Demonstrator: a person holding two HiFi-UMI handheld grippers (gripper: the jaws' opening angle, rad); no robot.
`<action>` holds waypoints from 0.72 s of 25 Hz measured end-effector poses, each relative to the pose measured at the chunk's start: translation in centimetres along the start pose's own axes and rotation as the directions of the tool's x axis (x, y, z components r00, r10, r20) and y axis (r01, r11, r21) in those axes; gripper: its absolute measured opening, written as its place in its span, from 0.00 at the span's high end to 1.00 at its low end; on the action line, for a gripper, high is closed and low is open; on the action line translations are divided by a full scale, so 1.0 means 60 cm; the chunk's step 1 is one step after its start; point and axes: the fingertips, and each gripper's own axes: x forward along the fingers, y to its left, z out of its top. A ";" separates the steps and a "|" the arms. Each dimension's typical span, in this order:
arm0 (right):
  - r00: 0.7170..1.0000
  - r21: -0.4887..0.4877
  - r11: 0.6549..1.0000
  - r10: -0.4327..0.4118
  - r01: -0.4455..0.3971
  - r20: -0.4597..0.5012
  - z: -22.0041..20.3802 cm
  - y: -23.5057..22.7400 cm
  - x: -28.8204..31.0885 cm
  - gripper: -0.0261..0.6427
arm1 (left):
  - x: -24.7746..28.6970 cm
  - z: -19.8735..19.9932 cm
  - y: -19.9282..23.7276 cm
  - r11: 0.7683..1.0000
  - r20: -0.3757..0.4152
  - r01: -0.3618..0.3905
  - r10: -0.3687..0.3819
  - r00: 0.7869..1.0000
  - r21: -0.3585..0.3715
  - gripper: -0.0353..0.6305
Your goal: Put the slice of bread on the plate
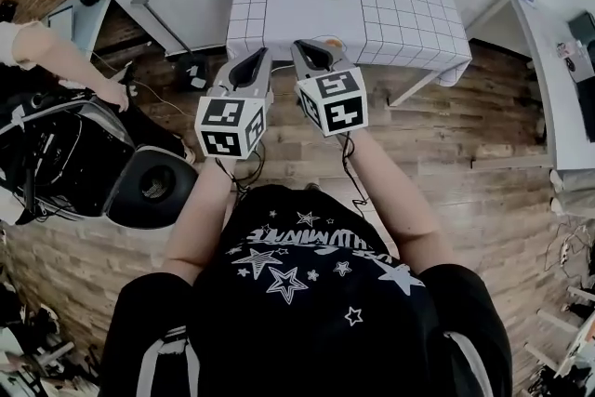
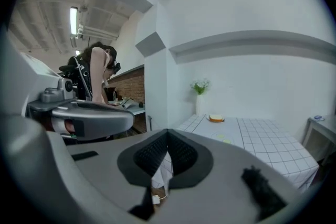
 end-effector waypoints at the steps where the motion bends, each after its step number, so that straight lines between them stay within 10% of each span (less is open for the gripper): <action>1: 1.000 0.004 1.000 -0.012 0.012 -0.003 0.000 -0.002 0.004 0.94 | 0.000 0.000 0.002 1.000 0.001 0.010 -0.010 1.000 -0.001 0.93; 18: 0.993 0.029 0.999 -0.022 0.026 -0.112 -0.043 0.211 0.077 0.94 | -0.135 -0.091 0.153 0.997 -0.083 0.059 -0.063 0.995 -0.052 0.94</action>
